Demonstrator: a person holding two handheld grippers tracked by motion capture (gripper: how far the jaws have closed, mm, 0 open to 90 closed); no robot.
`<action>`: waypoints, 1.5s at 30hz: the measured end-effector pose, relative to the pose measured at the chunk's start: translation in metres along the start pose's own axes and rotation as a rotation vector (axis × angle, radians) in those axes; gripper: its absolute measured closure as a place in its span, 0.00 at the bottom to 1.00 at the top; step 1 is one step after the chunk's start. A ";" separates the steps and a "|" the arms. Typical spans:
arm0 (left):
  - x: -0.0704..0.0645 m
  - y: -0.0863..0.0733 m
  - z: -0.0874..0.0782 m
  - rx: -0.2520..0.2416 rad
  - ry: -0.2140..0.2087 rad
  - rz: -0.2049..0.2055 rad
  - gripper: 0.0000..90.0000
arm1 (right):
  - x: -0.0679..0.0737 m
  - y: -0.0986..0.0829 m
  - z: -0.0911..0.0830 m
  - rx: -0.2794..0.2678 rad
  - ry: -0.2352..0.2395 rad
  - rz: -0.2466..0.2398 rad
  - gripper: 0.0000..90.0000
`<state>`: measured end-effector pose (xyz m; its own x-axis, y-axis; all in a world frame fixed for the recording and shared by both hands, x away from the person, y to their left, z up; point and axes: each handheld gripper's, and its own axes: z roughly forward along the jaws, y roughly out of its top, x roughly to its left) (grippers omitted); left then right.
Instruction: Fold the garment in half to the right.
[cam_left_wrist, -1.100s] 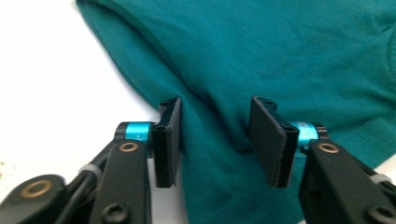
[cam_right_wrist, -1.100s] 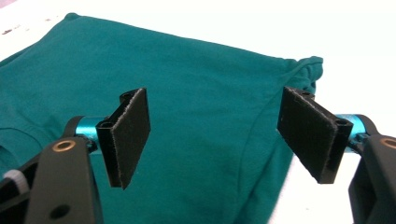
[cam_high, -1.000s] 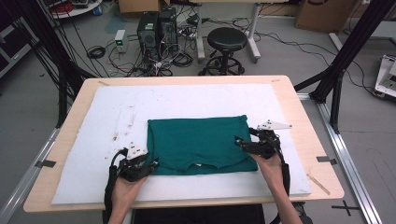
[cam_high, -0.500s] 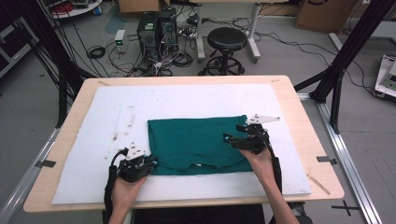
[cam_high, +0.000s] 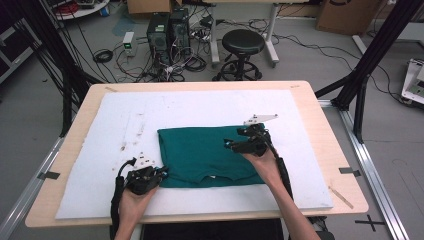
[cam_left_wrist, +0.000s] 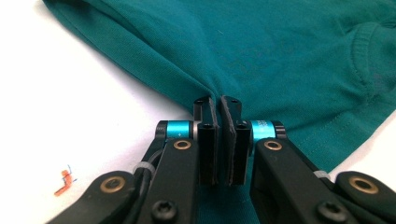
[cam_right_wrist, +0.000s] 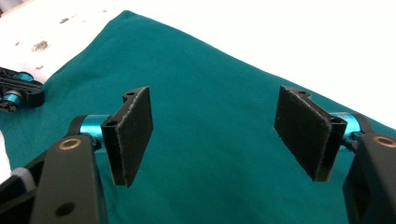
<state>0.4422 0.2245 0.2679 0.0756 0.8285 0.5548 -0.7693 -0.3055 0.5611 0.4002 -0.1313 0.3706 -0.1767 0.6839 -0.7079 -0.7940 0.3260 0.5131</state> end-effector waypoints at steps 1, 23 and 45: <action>0.000 0.000 0.000 0.002 -0.002 0.001 0.95 | 0.001 0.002 0.002 0.003 0.003 -0.003 0.32; 0.003 0.000 0.000 0.003 -0.018 -0.021 0.94 | 0.044 0.066 0.098 0.151 0.141 -0.173 0.40; 0.003 0.000 0.000 0.004 -0.018 -0.023 0.94 | 0.056 0.096 0.157 0.193 0.231 -0.263 0.42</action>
<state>0.4423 0.2271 0.2699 0.1051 0.8268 0.5525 -0.7649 -0.2878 0.5763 0.4054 0.0410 0.4560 -0.1254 0.4026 -0.9067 -0.7098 0.6021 0.3655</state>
